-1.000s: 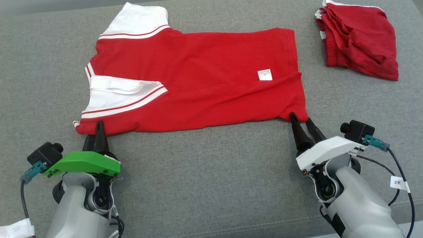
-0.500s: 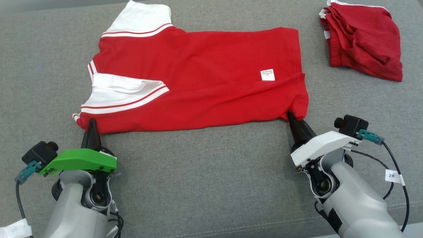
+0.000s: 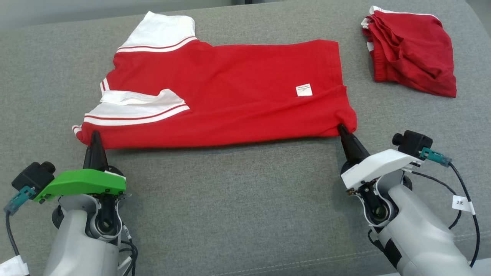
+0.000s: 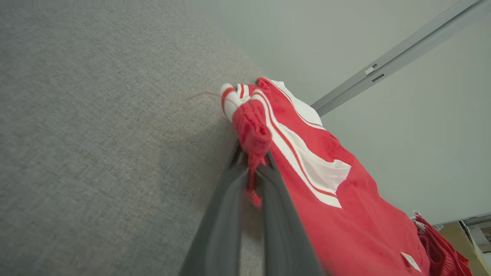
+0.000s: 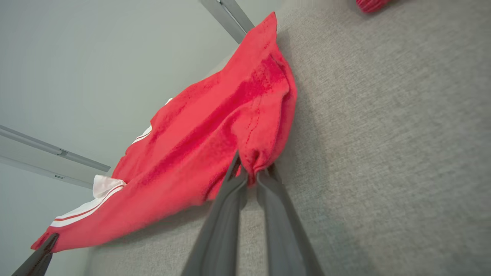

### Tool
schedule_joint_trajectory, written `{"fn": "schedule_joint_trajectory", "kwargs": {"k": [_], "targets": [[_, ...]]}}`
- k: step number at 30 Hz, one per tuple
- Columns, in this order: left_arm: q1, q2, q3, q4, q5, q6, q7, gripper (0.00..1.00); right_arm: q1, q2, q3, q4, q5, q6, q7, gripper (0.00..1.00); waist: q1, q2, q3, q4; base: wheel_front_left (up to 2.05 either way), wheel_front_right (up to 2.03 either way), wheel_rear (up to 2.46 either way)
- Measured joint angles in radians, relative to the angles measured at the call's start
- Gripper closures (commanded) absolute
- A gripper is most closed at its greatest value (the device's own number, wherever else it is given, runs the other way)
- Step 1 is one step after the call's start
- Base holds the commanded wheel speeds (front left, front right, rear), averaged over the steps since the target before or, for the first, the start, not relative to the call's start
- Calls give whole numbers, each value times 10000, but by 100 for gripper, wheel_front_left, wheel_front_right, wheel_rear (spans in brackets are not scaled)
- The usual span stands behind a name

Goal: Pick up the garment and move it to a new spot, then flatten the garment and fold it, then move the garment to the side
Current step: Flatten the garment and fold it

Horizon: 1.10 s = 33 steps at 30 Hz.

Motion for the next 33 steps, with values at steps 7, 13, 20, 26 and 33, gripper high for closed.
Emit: {"fn": "schedule_joint_trajectory", "kwargs": {"k": [7,13,20,26,33], "targets": [[487,-25,138,-531,-6,-173,0,100,123,-583,-245,-430,54,13,-79,100,0,0,-289,-4,0,0,0],[1325,-33,-426,-957,-276,-336,0,100,976,-1001,-309,-892,142,15,-90,100,0,0,-572,38,0,0,0],[2705,-6,-834,-1916,-671,-326,0,100,2330,-1264,-337,-1473,295,15,-134,100,0,0,-795,120,0,0,0],[3631,8,-1319,-2445,-654,-111,0,100,2974,-1572,-518,-1695,474,15,-136,100,0,0,-813,109,0,0,0],[3838,38,-1544,-3076,-571,192,0,100,3321,-1787,-564,-1916,518,27,-136,100,0,0,-799,167,0,0,0]]}}
